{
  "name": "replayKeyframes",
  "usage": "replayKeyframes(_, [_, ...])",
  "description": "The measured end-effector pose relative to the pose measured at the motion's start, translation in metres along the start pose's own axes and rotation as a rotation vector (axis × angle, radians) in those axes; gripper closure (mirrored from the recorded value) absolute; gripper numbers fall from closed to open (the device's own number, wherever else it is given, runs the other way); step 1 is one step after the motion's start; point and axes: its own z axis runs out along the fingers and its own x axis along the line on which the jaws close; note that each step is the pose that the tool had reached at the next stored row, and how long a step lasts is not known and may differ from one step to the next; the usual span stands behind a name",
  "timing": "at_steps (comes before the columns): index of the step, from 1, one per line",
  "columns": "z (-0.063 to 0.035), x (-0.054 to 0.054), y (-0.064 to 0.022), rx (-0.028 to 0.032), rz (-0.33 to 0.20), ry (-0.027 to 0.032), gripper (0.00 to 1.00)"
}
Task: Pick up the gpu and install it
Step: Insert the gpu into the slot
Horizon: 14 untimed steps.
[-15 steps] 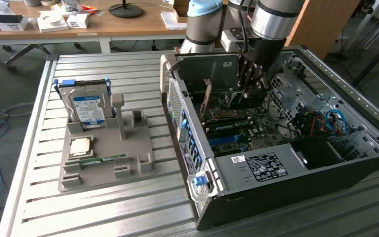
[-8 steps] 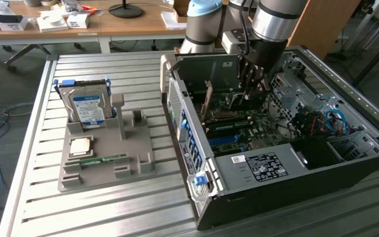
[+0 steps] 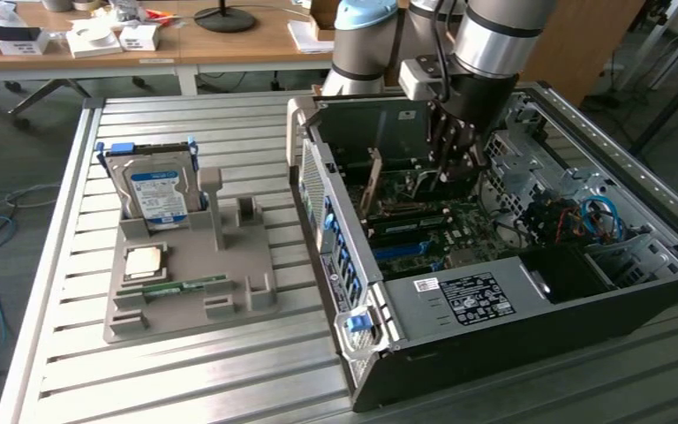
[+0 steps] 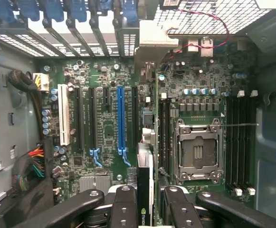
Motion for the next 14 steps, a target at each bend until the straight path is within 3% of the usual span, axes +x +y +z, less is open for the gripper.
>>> replayKeyframes(14, [-0.0004, 0.0102, -0.0004, 0.0000, -0.002, 0.0000, 0.73])
